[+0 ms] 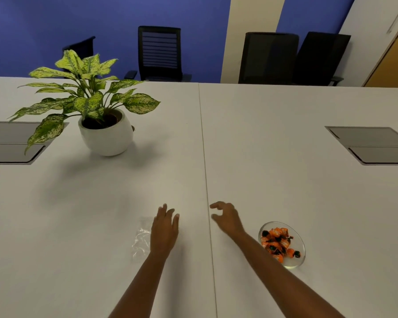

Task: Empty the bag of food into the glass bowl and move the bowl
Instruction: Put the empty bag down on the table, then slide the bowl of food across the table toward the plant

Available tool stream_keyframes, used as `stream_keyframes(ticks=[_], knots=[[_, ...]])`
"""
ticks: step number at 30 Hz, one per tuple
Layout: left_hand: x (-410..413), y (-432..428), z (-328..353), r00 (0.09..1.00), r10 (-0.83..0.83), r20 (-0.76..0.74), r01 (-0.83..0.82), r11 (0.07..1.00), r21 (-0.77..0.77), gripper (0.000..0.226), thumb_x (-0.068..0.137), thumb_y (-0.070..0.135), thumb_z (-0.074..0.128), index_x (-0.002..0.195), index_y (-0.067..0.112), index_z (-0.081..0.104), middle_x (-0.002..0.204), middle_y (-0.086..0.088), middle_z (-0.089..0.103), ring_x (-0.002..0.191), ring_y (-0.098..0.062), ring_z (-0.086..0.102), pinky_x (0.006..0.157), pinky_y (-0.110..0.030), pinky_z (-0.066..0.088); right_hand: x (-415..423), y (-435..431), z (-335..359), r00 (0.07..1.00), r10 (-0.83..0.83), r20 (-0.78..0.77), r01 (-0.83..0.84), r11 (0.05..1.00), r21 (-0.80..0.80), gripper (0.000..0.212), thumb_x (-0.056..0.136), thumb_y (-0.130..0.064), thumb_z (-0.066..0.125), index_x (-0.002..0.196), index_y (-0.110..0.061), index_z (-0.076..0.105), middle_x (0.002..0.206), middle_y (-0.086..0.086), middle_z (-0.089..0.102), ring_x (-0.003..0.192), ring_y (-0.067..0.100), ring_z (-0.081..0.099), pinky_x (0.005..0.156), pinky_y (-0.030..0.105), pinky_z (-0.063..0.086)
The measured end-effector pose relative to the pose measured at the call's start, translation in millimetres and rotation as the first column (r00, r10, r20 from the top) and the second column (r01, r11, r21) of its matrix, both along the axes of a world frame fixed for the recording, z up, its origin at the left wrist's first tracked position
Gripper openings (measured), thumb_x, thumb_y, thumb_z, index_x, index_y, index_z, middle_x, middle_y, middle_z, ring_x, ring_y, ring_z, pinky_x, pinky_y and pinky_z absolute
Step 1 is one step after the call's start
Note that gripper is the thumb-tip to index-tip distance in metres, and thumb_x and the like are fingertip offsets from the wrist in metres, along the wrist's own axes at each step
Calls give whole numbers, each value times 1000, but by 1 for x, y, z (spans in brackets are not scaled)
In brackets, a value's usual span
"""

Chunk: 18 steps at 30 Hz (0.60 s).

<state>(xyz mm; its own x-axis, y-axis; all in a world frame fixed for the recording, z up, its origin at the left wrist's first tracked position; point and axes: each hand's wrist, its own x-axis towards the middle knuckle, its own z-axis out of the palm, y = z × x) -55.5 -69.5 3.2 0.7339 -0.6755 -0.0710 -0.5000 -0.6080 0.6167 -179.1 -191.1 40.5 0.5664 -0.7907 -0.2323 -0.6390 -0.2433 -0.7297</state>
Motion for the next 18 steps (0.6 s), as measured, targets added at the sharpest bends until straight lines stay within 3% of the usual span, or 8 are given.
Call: stream_keyframes(ticks=[3, 8, 14, 18], knots=[[-21, -33, 11, 995, -62, -78, 52, 990, -131, 38, 98, 23, 38, 131, 7, 48, 153, -9, 30, 145, -20, 19, 118, -36, 22, -30, -27, 8, 991, -127, 36, 129, 990, -60, 30, 86, -1, 52, 114, -7, 61, 124, 19, 52, 114, 26, 53, 90, 27, 42], [-69, -78, 28, 951, -142, -275, 72, 965, -250, 41, 98, 23, 37, 135, 5, 43, 151, -12, 34, 143, -21, 25, 116, -32, 21, -81, -59, 12, 936, -337, 99, 347, 929, -125, 27, 88, -2, 49, 111, -5, 62, 121, 21, 55, 94, 30, 59, 79, 29, 43], [-127, -101, 31, 789, -191, -584, 94, 977, -193, 50, 99, 32, 28, 143, 8, 28, 153, -10, 30, 141, -23, 27, 116, -33, 20, -142, -71, 0, 823, -544, 160, 566, 806, -171, 27, 94, -10, 42, 112, -2, 61, 119, 23, 58, 109, 34, 55, 91, 38, 45], [-157, -104, 18, 695, -193, -693, 124, 981, -150, 48, 100, 32, 23, 141, 7, 31, 152, -11, 31, 141, -24, 28, 117, -35, 21, -166, -66, -17, 768, -618, 169, 633, 772, -56, 34, 97, -16, 37, 119, 0, 56, 127, 21, 58, 119, 34, 51, 101, 39, 40]])
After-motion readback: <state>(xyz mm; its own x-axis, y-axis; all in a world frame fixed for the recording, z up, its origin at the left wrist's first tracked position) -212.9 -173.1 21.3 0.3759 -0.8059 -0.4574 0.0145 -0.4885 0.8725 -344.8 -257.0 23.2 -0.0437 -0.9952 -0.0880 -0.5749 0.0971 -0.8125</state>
